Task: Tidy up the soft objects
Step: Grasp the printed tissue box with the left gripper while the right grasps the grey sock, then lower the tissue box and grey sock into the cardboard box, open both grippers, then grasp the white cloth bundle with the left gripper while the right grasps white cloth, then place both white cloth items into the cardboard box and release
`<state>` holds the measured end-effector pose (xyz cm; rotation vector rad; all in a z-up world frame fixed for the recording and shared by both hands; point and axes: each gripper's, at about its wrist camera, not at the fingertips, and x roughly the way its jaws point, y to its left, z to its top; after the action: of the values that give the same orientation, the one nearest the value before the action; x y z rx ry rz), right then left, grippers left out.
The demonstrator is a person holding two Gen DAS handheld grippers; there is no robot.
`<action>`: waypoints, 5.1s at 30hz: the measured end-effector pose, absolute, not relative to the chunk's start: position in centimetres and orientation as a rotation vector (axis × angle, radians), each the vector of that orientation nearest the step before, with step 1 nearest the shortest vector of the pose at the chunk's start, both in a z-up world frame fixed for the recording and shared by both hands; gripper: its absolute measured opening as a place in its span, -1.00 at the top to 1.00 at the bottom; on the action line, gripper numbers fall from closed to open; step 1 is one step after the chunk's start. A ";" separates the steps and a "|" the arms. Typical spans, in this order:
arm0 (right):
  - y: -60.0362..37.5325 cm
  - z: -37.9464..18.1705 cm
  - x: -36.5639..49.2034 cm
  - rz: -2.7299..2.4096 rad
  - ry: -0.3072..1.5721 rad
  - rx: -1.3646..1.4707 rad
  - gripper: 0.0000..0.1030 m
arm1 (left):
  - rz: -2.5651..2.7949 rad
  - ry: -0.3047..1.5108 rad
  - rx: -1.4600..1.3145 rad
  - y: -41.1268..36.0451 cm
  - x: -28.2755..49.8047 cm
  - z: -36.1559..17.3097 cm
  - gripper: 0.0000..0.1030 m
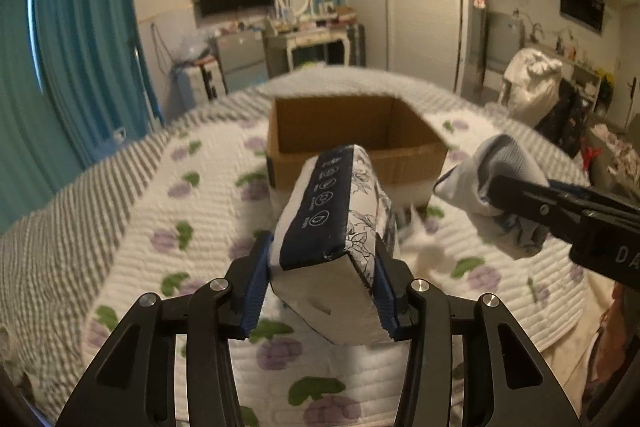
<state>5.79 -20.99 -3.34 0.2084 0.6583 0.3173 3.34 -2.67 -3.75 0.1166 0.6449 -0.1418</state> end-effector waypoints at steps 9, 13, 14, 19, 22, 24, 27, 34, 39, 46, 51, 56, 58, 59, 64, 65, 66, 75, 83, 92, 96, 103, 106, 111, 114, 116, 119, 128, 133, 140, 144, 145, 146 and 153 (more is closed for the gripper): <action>-19.7 3.5 7.5 0.324 0.565 0.141 -0.01 | -0.147 0.573 0.118 -2.6 5.8 2.6 0.13; -18.9 6.7 9.8 0.330 0.521 0.080 -0.01 | -0.158 0.556 0.131 -2.7 8.2 3.9 0.13; -18.8 7.2 10.3 0.333 0.516 0.071 -0.01 | -0.160 0.552 0.133 -2.7 8.7 4.0 0.13; -17.6 8.7 14.2 0.341 0.490 0.025 -0.01 | -0.155 0.532 0.156 -3.7 11.4 3.4 0.13; -16.9 7.8 16.7 0.337 0.501 -0.015 -0.01 | -0.166 0.547 0.148 -3.8 13.6 2.0 0.13; -16.9 6.6 18.3 0.333 0.521 -0.020 -0.01 | -0.165 0.557 0.153 -3.8 14.8 0.9 0.13; -17.2 4.1 20.6 0.330 0.561 -0.007 -0.01 | -0.155 0.585 0.153 -3.5 16.9 -1.2 0.12; -18.3 -3.9 25.0 0.322 0.673 -0.009 -0.01 | -0.172 0.611 0.123 -3.2 19.6 -4.8 0.12; -18.6 -7.2 26.3 0.324 0.706 -0.002 -0.02 | -0.180 0.595 0.157 -4.3 21.1 -4.7 0.12; -19.6 -7.2 26.6 0.260 0.710 0.021 -0.32 | -0.168 0.614 0.143 -3.7 21.6 -4.7 -0.37; -20.4 -4.9 25.2 0.239 0.667 0.037 -0.62 | -0.164 0.607 0.117 -2.9 20.4 -3.5 -0.59; -20.5 -0.4 22.8 0.204 0.608 0.026 -0.79 | -0.155 0.577 0.174 -3.1 17.5 -0.7 -0.60; -20.5 1.9 21.5 0.194 0.580 0.028 -0.83 | -0.152 0.559 0.185 -3.0 16.1 0.7 -0.70; -20.4 2.9 20.7 0.191 0.568 0.026 -0.84 | -0.149 0.554 0.187 -2.9 15.4 1.3 -0.91; -20.2 7.9 15.5 0.181 0.512 0.020 -0.87 | -0.118 0.489 0.158 -1.4 10.8 5.0 -1.00; -20.1 8.6 14.1 0.178 0.502 0.020 -0.89 | -0.114 0.485 0.143 -0.9 10.0 5.6 -1.00; -20.0 9.3 12.7 0.173 0.494 0.021 -0.94 | -0.110 0.480 0.125 -0.3 9.0 6.2 -1.00; -18.4 7.1 6.1 0.165 0.565 -0.010 -1.00 | -0.074 0.524 0.091 2.0 3.5 4.7 -1.00; -17.3 -2.4 5.5 0.142 0.729 0.013 -1.00 | -0.053 0.630 0.083 2.6 2.3 -2.7 -1.00; -15.1 -11.2 7.1 0.185 0.927 0.027 -0.66 | 0.005 0.732 0.001 3.7 3.2 -8.3 -1.00; -14.6 -14.0 7.7 0.209 0.990 0.045 -0.12 | 0.017 0.742 -0.006 3.8 3.4 -9.0 -1.00; -14.8 -14.3 7.8 0.241 0.991 0.043 0.71 | -0.002 0.740 0.035 2.3 3.3 -9.6 -0.97; -16.0 -12.1 7.8 0.235 0.936 0.068 0.72 | -0.024 0.746 0.028 1.4 3.5 -9.9 -0.96; -18.2 -10.1 8.2 0.205 0.876 0.098 0.72 | -0.083 0.757 0.052 -1.5 4.0 -10.8 -0.80; -19.5 -10.1 8.5 0.186 0.870 0.120 0.72 | -0.108 0.777 0.046 -2.8 4.6 -11.9 -0.58; -20.3 -10.5 8.7 0.180 0.875 0.133 0.72 | -0.137 0.820 0.034 -3.7 5.3 -13.0 -0.14; -20.8 -11.2 9.0 0.175 0.883 0.144 0.72 | -0.167 0.853 0.049 -5.1 6.2 -14.6 -0.05; -21.5 -12.9 9.7 0.198 0.899 0.169 0.72 | -0.126 0.906 0.068 -5.5 8.9 -17.4 -0.04; -21.6 -13.4 10.0 0.212 0.906 0.198 0.72 | -0.146 0.894 0.126 -6.3 9.1 -17.6 0.16; -21.5 -11.9 9.5 0.233 0.877 0.240 0.72 | -0.151 0.904 -0.009 -4.5 8.2 -16.1 0.47; -21.0 -10.0 9.0 0.253 0.842 0.252 0.72 | -0.160 0.860 -0.019 -4.3 7.0 -13.4 0.47; -20.9 -9.4 8.9 0.259 0.831 0.254 0.72 | -0.159 0.847 -0.015 -4.3 6.9 -12.7 0.47; -20.9 -8.6 8.8 0.263 0.816 0.257 0.72 | -0.155 0.834 -0.011 -4.2 6.7 -12.0 0.47; -21.2 -2.8 9.4 0.296 0.721 0.305 0.72 | -0.127 0.715 0.001 -2.9 6.8 -4.6 0.47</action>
<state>9.40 -21.23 -2.76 0.3051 0.7212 0.2956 6.83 -2.85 -4.64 0.0006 0.7147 -0.1265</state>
